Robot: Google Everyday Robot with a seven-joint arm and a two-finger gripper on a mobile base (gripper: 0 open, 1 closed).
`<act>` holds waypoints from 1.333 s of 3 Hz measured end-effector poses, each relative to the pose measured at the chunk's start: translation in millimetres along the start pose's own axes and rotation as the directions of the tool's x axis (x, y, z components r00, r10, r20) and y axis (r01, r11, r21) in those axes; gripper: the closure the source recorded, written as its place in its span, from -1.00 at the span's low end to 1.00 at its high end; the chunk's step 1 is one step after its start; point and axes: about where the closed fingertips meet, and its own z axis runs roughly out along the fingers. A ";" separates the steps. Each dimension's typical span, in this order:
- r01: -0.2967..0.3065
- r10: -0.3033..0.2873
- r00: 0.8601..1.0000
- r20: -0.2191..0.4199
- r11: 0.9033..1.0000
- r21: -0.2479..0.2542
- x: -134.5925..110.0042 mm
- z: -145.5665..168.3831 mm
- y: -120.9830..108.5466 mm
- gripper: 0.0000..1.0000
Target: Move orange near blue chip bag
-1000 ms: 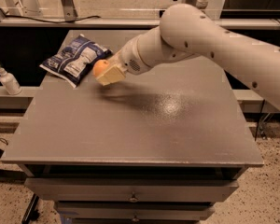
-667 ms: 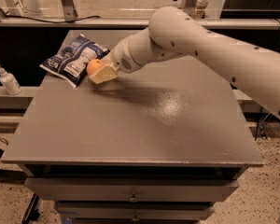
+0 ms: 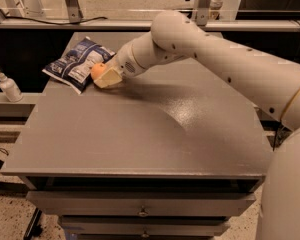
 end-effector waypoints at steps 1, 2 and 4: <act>-0.003 0.003 1.000 -0.003 1.000 -0.015 -2.2 7.9 -2.8 0.65; -0.003 0.003 1.000 -0.007 1.000 -0.025 -4.5 11.0 -3.9 0.17; 0.004 -0.004 1.000 -0.011 0.999 -0.038 -7.7 11.8 -3.8 -0.76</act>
Offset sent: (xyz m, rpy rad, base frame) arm 0.0116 0.0088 0.0010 -0.0066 0.0213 0.0199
